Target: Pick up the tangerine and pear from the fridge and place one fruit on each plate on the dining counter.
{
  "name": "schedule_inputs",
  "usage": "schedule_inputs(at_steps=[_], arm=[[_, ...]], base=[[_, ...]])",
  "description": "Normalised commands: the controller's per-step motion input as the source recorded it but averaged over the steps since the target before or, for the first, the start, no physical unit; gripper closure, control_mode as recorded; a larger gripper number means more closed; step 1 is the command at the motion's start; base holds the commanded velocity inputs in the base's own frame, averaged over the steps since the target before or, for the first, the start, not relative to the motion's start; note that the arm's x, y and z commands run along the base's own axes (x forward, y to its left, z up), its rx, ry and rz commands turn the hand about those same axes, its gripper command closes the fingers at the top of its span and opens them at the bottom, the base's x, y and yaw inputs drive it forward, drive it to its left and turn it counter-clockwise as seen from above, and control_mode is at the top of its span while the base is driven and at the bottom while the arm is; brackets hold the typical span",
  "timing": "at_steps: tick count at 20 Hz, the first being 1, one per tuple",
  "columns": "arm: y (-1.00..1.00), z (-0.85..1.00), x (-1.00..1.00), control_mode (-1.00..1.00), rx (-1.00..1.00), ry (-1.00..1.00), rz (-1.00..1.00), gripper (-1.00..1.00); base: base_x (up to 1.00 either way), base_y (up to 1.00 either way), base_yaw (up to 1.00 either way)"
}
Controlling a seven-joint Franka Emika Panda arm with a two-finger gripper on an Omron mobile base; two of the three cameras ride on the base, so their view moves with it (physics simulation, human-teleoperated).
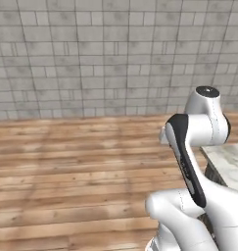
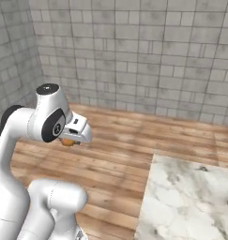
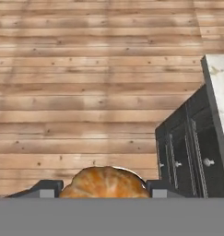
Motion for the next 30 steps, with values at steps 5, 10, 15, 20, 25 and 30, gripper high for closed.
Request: schedule_inputs(at_steps=[5, 10, 15, 20, 25, 30], arm=[[0.00, 0.00, 0.00, 1.00, 0.00, 0.00, 0.00, 1.00], [0.00, 0.00, 0.00, 1.00, 0.00, 0.00, 0.00, 1.00], [0.00, 0.00, 0.00, 1.00, 0.00, 0.00, 0.00, 1.00], [0.00, 0.00, 0.00, 1.00, 0.00, 0.00, 0.00, 1.00], [0.00, 0.00, 0.00, 1.00, 0.00, 0.00, 0.00, 1.00], [0.00, 0.00, 0.00, 1.00, 0.00, 0.00, 0.00, 1.00]], base=[[1.00, 0.45, -0.22], [0.98, 0.38, -0.33], [0.60, 0.28, -0.54], [0.27, 0.33, -0.68], [0.66, 0.52, -0.69], [0.65, 0.69, -0.67]])
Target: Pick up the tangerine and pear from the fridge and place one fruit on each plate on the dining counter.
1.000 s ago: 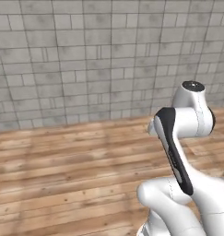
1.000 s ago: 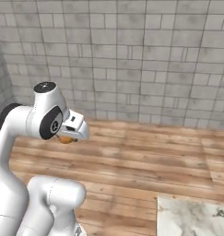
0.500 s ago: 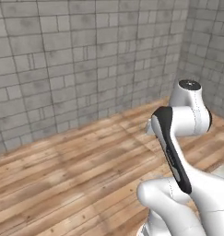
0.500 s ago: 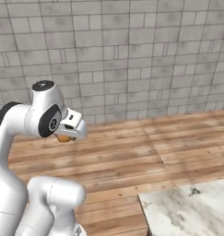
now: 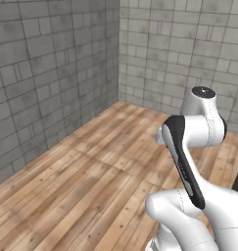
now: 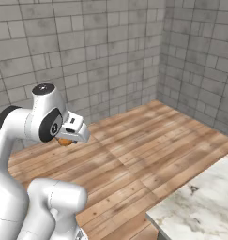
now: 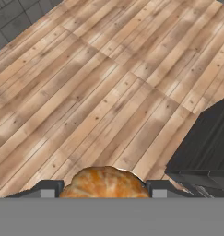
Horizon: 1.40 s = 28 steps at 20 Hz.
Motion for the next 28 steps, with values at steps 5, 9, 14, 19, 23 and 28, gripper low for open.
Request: schedule_inputs(at_steps=[5, 9, 14, 19, 23, 28], arm=[[0.00, 0.00, 0.00, 1.00, 0.00, 0.00, 0.00, 1.00], [0.00, 0.00, 0.00, 1.00, 0.00, 0.00, 0.00, 1.00], [0.00, 0.00, 0.00, 1.00, 0.00, 0.00, 0.00, 1.00], [0.00, 0.00, 0.00, 1.00, 0.00, 0.00, 0.00, 1.00], [0.00, 0.00, 0.00, 1.00, 0.00, 0.00, 0.00, 1.00], [0.00, 0.00, 0.00, 1.00, 0.00, 0.00, 0.00, 1.00]], base=[[0.83, 0.67, -0.69], [0.95, 0.58, -0.66], [0.94, 0.58, -0.68], [0.92, 0.61, -0.69], [0.94, 0.66, -0.67], [0.88, 0.70, -0.65]])
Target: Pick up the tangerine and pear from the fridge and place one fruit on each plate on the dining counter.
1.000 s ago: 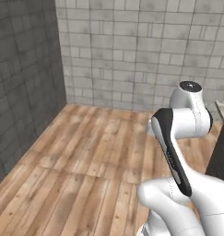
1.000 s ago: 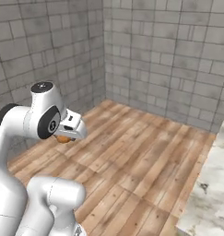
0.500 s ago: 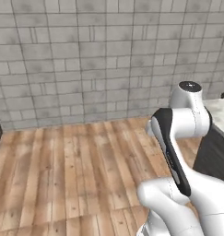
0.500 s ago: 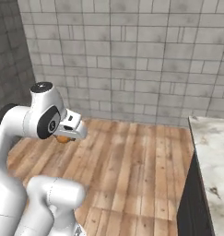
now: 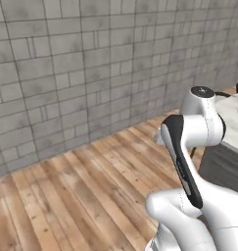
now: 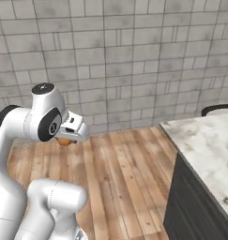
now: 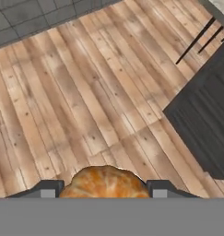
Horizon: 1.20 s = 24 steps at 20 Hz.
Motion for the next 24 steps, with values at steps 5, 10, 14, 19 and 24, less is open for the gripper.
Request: schedule_inputs(at_steps=[5, 10, 14, 19, 24], arm=[[0.00, 0.00, 0.00, 1.00, 0.00, 0.00, 0.00, 1.00], [0.00, 0.00, 0.00, 1.00, 0.00, 0.00, 0.00, 1.00], [0.00, 0.00, 0.00, 1.00, 0.00, 0.00, 0.00, 1.00], [0.00, 0.00, 0.00, 1.00, 0.00, 0.00, 0.00, 1.00], [0.00, 0.00, 0.00, 1.00, 0.00, 0.00, 0.00, 1.00]], base=[[0.76, 0.69, -0.64], [0.74, 0.72, -0.63], [0.67, 0.81, -0.60], [0.73, 0.69, -0.66], [0.76, 0.69, -0.67]])
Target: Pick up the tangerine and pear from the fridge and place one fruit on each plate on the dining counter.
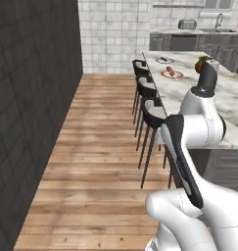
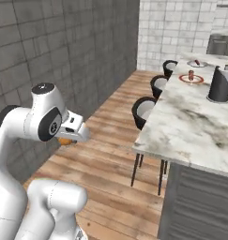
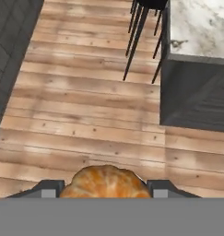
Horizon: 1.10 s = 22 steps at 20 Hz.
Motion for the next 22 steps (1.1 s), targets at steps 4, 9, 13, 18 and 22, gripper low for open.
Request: schedule_inputs(at_steps=[4, 9, 13, 18, 22], arm=[[0.00, 0.00, 0.00, 1.00, 0.00, 0.00, 0.00, 1.00], [0.00, 0.00, 0.00, 1.00, 0.00, 0.00, 0.00, 1.00], [0.00, 0.00, 0.00, 1.00, 0.00, 0.00, 0.00, 1.00], [0.00, 0.00, 0.00, 1.00, 0.00, 0.00, 0.00, 1.00], [0.00, 0.00, 0.00, 1.00, 0.00, 0.00, 0.00, 1.00]], base=[[0.82, 0.79, -0.62], [0.81, 0.85, -0.52], [0.36, 0.58, -0.52], [0.25, 0.20, -0.64], [0.26, 0.77, -0.65]])
